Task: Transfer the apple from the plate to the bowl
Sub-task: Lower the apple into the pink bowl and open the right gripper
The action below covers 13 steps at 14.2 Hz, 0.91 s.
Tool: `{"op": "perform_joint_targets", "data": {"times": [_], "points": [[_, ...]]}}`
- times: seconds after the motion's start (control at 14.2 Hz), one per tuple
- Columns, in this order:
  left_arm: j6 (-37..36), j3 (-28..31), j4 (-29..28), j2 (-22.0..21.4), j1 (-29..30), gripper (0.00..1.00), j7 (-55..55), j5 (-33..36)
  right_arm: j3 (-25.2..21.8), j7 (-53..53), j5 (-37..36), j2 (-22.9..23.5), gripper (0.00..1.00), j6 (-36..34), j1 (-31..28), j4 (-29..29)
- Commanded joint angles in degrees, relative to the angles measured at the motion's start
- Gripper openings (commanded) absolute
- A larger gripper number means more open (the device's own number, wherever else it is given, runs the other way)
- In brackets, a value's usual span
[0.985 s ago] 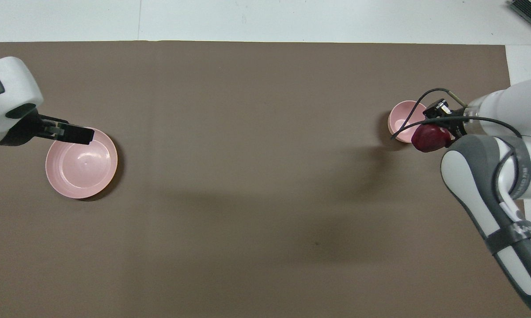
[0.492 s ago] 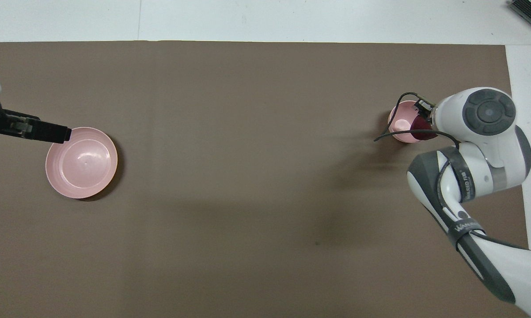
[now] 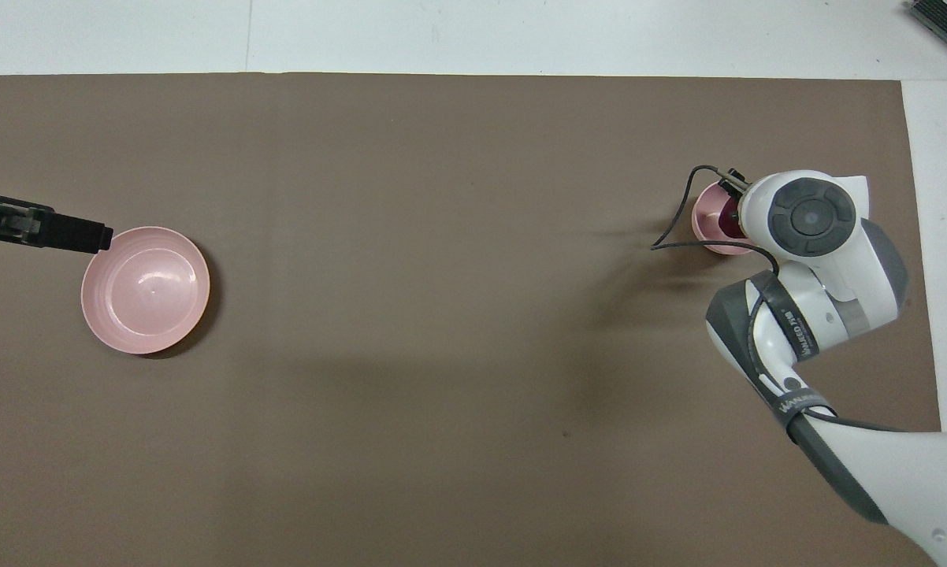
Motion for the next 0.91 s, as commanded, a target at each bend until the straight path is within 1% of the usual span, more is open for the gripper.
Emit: {"op": "perform_joint_targets", "data": {"times": [0.0, 0.21, 0.42, 0.49, 0.63, 0.7, 0.84], "points": [[-1.4, -0.2, 1.8, 0.8, 0.3, 1.0, 0.1, 1.0, 0.6, 1.9, -1.9, 0.0, 1.0, 0.5, -0.3, 0.4], [-1.9, -0.2, 1.9, 0.7, -0.1, 1.0, 0.1, 1.0, 0.8, 0.5, -1.2, -1.3, 1.0, -0.9, 0.5, 0.4], [-5.1, 0.8, 2.9, 0.7, -1.2, 1.0, 0.1, 1.0, 2.8, -1.5, 0.7, -3.3, 1.0, -4.1, 0.4, 1.0], [-5.2, 2.7, 3.8, 0.7, -3.0, 1.0, 0.1, 1.2, 2.9, -4.5, 3.8, -4.3, 1.0, -5.2, 0.4, 1.4], [-8.1, 8.9, 3.9, 0.6, -7.9, 1.0, 0.1, 1.5, 2.9, -15.5, 11.8, -6.5, 1.0, -6.3, 0.4, 2.1], [-9.2, 10.4, 4.4, 0.7, -8.7, 1.0, 0.2, 1.4, 2.9, -20.4, 15.5, -7.3, 1.0, -8.0, -0.2, 2.9], [-10.2, 10.5, 6.5, 0.8, -8.8, 1.0, 0.3, 1.6, 2.9, -29.4, 21.5, -8.2, 1.0, -11.9, -0.4, 5.5]]}}
